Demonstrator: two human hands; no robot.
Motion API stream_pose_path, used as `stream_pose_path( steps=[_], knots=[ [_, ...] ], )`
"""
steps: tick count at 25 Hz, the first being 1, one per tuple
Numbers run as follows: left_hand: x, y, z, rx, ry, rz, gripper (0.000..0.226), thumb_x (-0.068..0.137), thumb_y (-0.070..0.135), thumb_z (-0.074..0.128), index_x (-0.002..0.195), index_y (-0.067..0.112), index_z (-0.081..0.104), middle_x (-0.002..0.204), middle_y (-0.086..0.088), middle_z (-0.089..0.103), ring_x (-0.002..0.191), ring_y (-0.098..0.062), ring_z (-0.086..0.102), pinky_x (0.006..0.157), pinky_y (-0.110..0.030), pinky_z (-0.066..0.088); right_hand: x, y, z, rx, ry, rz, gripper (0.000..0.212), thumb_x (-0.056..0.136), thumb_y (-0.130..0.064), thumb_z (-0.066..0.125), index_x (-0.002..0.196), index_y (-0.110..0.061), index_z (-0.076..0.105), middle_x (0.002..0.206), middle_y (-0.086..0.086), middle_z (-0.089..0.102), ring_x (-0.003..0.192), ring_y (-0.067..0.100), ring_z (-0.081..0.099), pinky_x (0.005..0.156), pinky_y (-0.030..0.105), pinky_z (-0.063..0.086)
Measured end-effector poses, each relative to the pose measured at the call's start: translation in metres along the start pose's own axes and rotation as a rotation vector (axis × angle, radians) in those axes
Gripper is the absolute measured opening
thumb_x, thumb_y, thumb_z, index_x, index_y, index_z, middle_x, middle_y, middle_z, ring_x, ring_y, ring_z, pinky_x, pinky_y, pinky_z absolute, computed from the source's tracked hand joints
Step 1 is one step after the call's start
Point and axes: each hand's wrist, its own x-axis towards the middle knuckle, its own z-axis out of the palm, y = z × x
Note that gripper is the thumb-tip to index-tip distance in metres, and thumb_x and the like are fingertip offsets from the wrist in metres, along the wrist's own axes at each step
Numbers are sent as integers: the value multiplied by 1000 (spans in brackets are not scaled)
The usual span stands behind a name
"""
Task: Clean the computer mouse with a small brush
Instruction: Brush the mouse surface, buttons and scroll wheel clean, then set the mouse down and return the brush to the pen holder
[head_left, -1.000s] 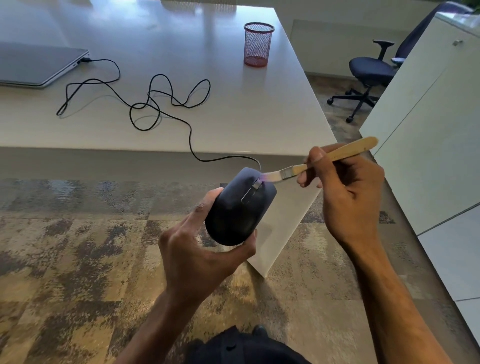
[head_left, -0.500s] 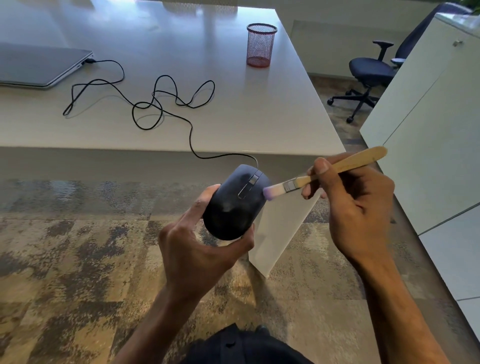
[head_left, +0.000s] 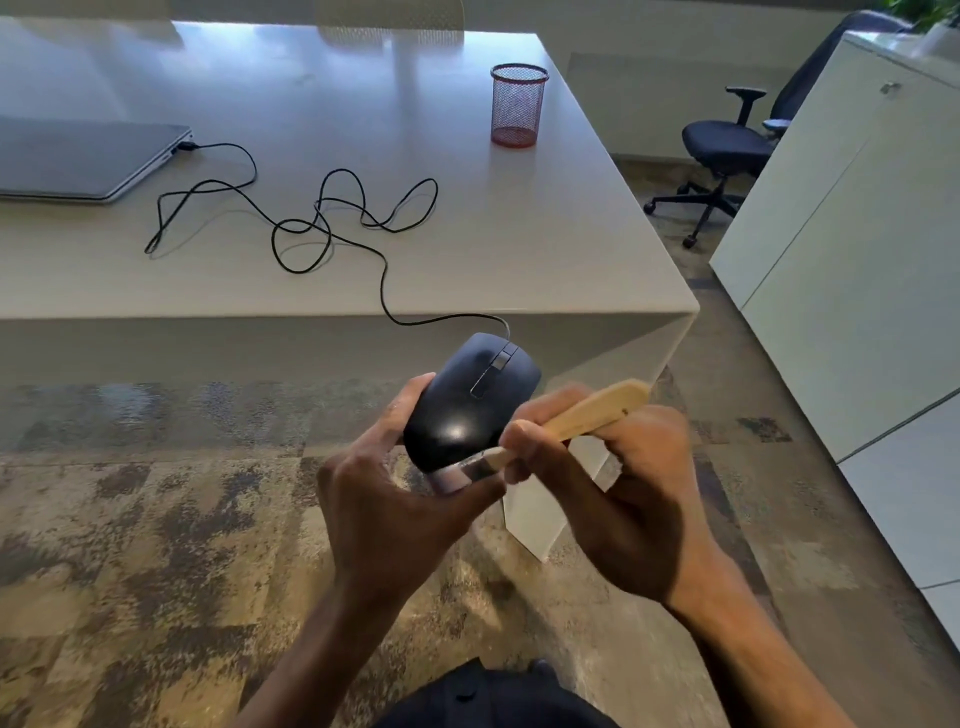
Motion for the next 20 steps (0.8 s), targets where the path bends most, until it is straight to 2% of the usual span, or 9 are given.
stream_pose_path(
  steps=[2, 5, 7, 10, 13, 15, 18, 20],
  knots=[
    [0, -2, -3, -36, 10, 0, 83, 61, 52, 74, 131, 12, 50, 109, 30, 50, 95, 21, 52, 78, 0, 40, 0, 7, -4, 29, 63, 72, 25, 94, -16, 54, 77, -7, 69, 71, -2, 68, 61, 16, 65, 53, 33, 51],
    [0, -1, -7, -86, 24, 15, 76, 63, 54, 73, 128, 23, 51, 106, 37, 50, 92, 22, 53, 75, 0, 41, 0, 21, -18, 64, 200, 174, 21, 98, -17, 53, 83, -10, 67, 72, -3, 68, 64, 8, 65, 61, 17, 49],
    [1, -1, -10, -114, 28, 22, 68, 64, 52, 74, 125, 31, 52, 102, 40, 51, 90, 18, 56, 71, -2, 44, 4, 30, -26, 49, 321, 277, 21, 101, -21, 55, 84, -16, 67, 73, -3, 70, 64, 8, 66, 64, 18, 51],
    [2, -3, -15, -113, 25, 35, 64, 64, 47, 75, 123, 34, 53, 103, 36, 54, 91, 13, 59, 71, -7, 47, 9, 35, -29, -11, 459, 361, 19, 98, -30, 53, 87, -24, 67, 75, -11, 72, 64, 8, 66, 63, 19, 53],
    [5, -7, -17, -81, 53, 64, 65, 64, 47, 74, 123, 33, 51, 106, 36, 52, 90, 17, 57, 73, -7, 48, 11, 29, -26, -5, 497, 313, 15, 96, -34, 55, 90, -27, 68, 77, -15, 72, 67, 5, 67, 61, 14, 52],
    [10, -10, -17, -77, 85, 82, 66, 66, 47, 75, 124, 24, 53, 108, 31, 51, 90, 17, 56, 74, -9, 49, 12, 25, -23, -22, 488, 310, 13, 94, -34, 58, 92, -27, 68, 80, -14, 73, 71, 5, 68, 60, 14, 51],
    [20, -16, -14, -134, 107, 96, 62, 69, 43, 78, 121, 14, 61, 101, 18, 62, 86, 3, 63, 72, -18, 53, 18, 20, -20, -17, 504, 368, 17, 86, -43, 60, 93, -30, 69, 88, -22, 72, 82, 0, 69, 60, 10, 51],
    [29, -19, -11, -196, 86, 59, 60, 68, 46, 78, 121, 23, 59, 100, 20, 62, 89, 1, 62, 76, -18, 52, 20, 19, -20, 8, 515, 381, 18, 83, -44, 63, 94, -31, 70, 94, -22, 73, 90, 1, 69, 61, 11, 52]
  ],
)
